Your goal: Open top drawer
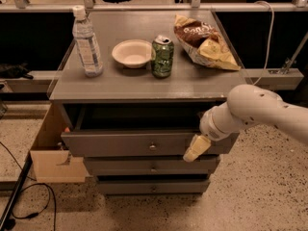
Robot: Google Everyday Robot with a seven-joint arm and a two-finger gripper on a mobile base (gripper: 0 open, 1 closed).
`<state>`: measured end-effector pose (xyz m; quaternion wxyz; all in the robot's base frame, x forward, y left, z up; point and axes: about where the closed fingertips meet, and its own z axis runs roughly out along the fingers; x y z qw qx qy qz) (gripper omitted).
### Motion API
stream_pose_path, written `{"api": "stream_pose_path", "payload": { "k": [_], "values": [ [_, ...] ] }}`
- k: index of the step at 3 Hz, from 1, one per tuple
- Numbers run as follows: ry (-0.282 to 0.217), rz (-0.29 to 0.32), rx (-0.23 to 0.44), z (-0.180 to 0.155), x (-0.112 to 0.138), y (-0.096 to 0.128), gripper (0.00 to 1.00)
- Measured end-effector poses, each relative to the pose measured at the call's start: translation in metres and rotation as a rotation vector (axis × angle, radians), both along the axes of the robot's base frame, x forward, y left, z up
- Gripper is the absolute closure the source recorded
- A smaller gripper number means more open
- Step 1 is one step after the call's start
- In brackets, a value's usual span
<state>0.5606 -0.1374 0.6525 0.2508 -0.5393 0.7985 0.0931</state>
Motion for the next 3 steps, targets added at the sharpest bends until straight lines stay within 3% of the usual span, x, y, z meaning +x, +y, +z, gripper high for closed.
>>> {"api": "stream_pose_path", "payload": {
  "k": [1,2,3],
  "values": [
    [0.000,0.000,0.000,0.000,0.000,0.000,0.19],
    [0.011,0.006,-0.002,0.000,-0.007,-0.002,0.50],
    [0.028,0.015,-0.004,0.003,-0.026,-0.010,0.73]
  ]
}}
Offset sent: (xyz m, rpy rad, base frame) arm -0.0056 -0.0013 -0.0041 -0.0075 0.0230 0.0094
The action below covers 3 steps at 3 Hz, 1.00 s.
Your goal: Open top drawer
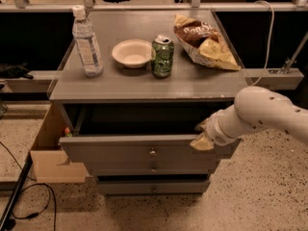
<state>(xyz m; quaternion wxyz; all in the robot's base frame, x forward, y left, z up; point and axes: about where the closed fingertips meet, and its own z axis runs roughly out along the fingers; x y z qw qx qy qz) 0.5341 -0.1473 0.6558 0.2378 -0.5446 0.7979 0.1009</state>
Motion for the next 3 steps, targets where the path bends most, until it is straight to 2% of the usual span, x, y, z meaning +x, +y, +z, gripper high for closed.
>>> {"api": "stream_pose_path", "payload": {
  "k": [1,2,3],
  "values": [
    [0.007,0.000,0.007,0.002,-0.011,-0.005,0.96],
    [0.026,0.031,0.017,0.009,-0.033,0.001,1.00],
    [0.038,0.026,0.024,0.011,-0.053,-0.008,1.00]
  ]
}}
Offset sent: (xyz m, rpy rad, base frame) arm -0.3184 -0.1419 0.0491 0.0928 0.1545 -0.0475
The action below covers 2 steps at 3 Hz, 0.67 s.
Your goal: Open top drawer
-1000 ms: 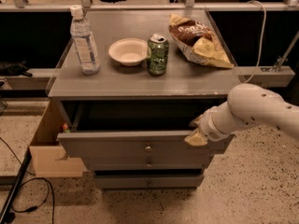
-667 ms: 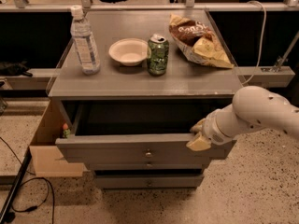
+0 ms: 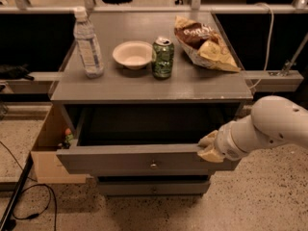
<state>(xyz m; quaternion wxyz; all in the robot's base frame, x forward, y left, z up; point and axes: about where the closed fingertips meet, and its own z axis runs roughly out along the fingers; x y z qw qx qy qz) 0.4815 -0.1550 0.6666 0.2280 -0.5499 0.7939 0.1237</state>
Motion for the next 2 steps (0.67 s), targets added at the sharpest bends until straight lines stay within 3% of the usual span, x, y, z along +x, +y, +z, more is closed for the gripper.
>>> {"api": "stream_pose_path", "payload": {
  "k": [1,2],
  "values": [
    [0.000,0.000,0.000,0.0054,0.0001,0.0001,0.91],
    [0.000,0.000,0.000,0.0054,0.0000,0.0001,0.67]
  ]
}}
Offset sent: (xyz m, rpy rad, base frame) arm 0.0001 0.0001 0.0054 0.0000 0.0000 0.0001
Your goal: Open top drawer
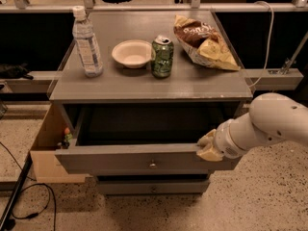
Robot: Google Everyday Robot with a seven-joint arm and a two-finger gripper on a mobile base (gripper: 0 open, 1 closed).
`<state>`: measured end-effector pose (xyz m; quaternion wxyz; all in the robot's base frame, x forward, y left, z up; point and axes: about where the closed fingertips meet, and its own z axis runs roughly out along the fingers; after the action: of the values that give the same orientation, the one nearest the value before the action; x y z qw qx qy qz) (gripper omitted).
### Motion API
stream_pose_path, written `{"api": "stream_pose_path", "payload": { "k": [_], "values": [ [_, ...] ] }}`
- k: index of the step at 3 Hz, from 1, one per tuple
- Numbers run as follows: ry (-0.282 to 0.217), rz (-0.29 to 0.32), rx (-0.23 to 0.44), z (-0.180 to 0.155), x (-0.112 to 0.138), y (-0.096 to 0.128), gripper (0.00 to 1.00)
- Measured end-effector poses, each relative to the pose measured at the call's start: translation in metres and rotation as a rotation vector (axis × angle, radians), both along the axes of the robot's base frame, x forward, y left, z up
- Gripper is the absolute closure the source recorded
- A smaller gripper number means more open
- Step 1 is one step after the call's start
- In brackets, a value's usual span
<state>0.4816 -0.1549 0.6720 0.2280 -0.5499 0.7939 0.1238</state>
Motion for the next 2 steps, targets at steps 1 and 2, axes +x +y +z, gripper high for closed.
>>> {"api": "stream_pose_path", "payload": {
  "k": [1,2],
  "values": [
    [0.000,0.000,0.000,0.0000,0.0000,0.0000,0.44],
    [0.000,0.000,0.000,0.0000,0.0000,0.0000,0.21]
  ]
}}
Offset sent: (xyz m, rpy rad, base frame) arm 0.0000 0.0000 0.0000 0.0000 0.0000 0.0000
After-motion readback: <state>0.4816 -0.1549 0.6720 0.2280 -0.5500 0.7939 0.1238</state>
